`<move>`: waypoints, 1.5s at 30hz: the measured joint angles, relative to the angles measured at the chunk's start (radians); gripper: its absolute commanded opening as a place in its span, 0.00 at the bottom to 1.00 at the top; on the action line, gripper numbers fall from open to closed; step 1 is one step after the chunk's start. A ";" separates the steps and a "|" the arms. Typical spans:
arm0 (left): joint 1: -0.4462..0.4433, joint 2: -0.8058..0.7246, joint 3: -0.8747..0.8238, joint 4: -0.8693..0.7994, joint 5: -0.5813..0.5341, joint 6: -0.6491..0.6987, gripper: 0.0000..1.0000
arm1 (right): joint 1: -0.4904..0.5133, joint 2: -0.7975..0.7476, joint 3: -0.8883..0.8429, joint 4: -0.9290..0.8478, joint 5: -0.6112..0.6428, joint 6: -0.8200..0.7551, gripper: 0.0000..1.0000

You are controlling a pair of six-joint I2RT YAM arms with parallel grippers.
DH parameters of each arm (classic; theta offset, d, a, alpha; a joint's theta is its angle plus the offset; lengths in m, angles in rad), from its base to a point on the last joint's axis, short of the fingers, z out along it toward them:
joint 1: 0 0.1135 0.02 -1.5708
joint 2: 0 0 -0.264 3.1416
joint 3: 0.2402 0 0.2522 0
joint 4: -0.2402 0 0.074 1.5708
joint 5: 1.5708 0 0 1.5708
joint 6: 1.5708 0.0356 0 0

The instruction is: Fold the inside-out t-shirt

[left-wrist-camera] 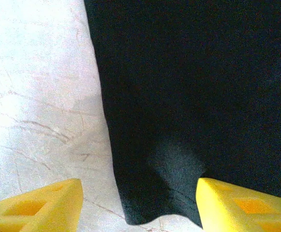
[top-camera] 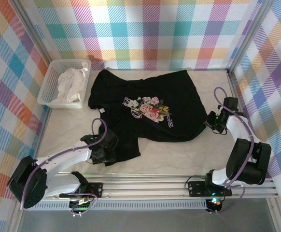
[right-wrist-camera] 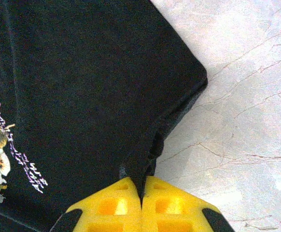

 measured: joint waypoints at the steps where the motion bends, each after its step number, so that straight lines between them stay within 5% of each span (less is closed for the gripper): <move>1: -0.005 0.000 -0.004 0.002 0.003 -0.006 0.57 | 0.000 0.000 0.000 0.000 0.000 0.000 0.00; 9: -0.012 0.056 -0.040 0.052 0.018 -0.021 0.51 | 0.000 0.000 0.000 0.000 0.000 0.000 0.00; 21: -0.012 0.038 -0.077 0.037 -0.050 -0.031 0.00 | 0.001 -0.022 0.000 0.000 0.000 0.000 0.00; 29: -0.018 -0.155 -0.081 0.081 -0.168 -0.013 0.00 | 0.002 -0.072 -0.018 0.004 -0.007 0.000 0.00; 37: 0.032 -0.253 0.288 0.090 -0.410 0.202 0.00 | 0.004 -0.138 0.000 0.047 -0.056 0.004 0.00; 45: 0.064 -0.249 0.795 0.100 -0.503 0.491 0.00 | 0.006 -0.321 0.280 0.020 -0.049 0.000 0.00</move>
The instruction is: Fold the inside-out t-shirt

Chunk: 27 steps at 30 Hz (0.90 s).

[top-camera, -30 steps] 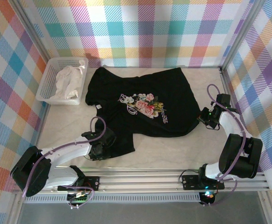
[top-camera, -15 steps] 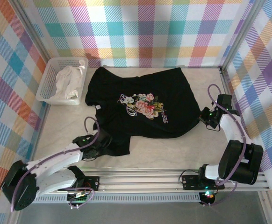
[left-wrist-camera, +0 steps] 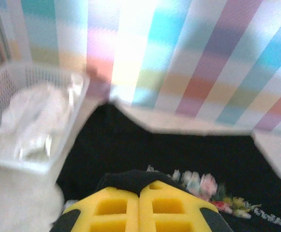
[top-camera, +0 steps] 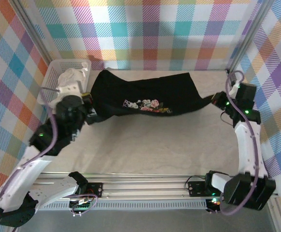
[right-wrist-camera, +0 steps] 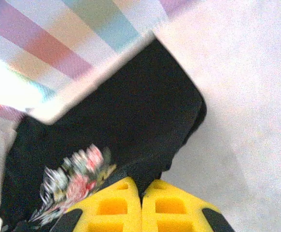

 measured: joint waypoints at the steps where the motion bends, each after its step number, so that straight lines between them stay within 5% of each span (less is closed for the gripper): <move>1: 0.000 -0.001 0.069 -0.002 -0.005 0.036 0.00 | 0.000 -0.041 0.050 -0.006 0.003 -0.001 0.00; 11: 0.002 0.024 0.650 -0.079 0.076 0.235 0.00 | 0.000 -0.269 0.554 -0.125 0.027 -0.027 0.00; 17: 0.022 0.147 0.785 -0.080 0.000 0.289 0.00 | 0.000 -0.277 0.671 -0.138 0.023 -0.027 0.00; 23: 0.420 0.521 0.949 -0.157 0.186 0.212 0.00 | 0.001 -0.116 0.569 -0.076 -0.007 -0.026 0.00; 27: 0.505 0.789 1.081 -0.216 0.269 0.189 0.00 | 0.006 0.102 0.550 -0.023 -0.031 -0.019 0.00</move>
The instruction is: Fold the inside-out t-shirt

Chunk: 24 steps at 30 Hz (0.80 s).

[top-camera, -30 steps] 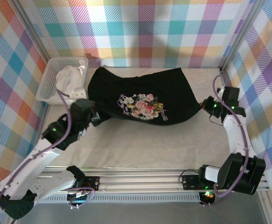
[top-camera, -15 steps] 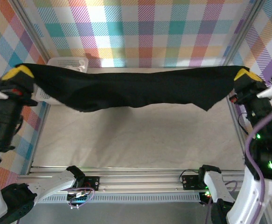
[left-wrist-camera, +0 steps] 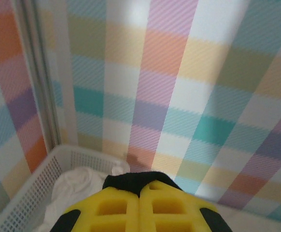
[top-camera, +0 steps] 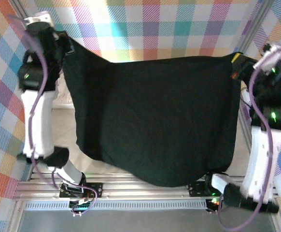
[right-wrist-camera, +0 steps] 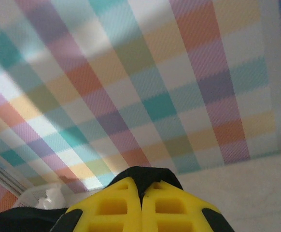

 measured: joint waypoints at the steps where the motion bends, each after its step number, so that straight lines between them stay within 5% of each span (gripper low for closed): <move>1: 0.004 0.049 0.033 -0.016 0.014 -0.001 0.00 | 0.001 0.042 0.000 0.006 -0.003 0.000 0.00; 5: 0.005 0.121 0.097 -0.047 0.057 0.000 0.00 | 0.008 0.152 0.000 0.010 -0.011 0.000 0.00; 10: 0.005 0.035 0.125 -0.044 0.088 -0.001 0.00 | 0.019 0.128 0.029 0.011 -0.022 -0.001 0.00; 24: 0.005 -0.550 -0.034 0.063 0.225 -0.050 0.00 | 0.019 -0.252 0.140 -0.072 -0.003 -0.039 0.00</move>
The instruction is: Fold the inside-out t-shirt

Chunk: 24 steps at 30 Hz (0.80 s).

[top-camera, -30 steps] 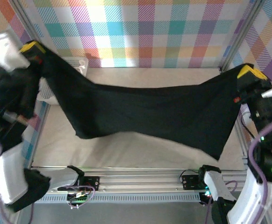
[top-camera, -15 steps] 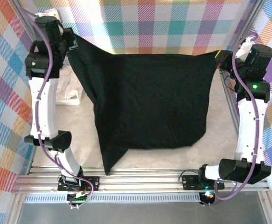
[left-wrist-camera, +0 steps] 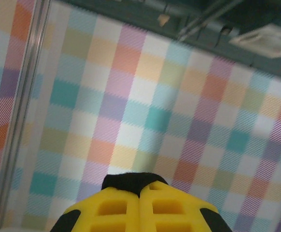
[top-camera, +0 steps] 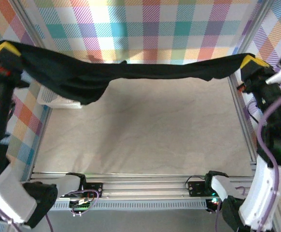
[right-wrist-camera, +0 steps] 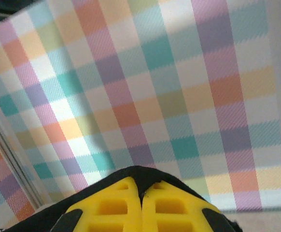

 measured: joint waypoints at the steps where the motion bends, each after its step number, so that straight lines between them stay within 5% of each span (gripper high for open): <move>1: 0.000 -0.021 0.007 0.006 0.010 -0.003 0.00 | 0.000 -0.023 0.019 -0.012 0.005 -0.004 0.00; 12: 0.002 -0.002 0.160 0.030 0.000 0.001 0.00 | 0.000 -0.080 0.216 -0.104 0.035 -0.055 0.00; 24: 0.002 0.540 0.088 0.127 -0.067 0.068 0.00 | 0.017 0.193 -0.098 0.089 0.034 -0.068 0.00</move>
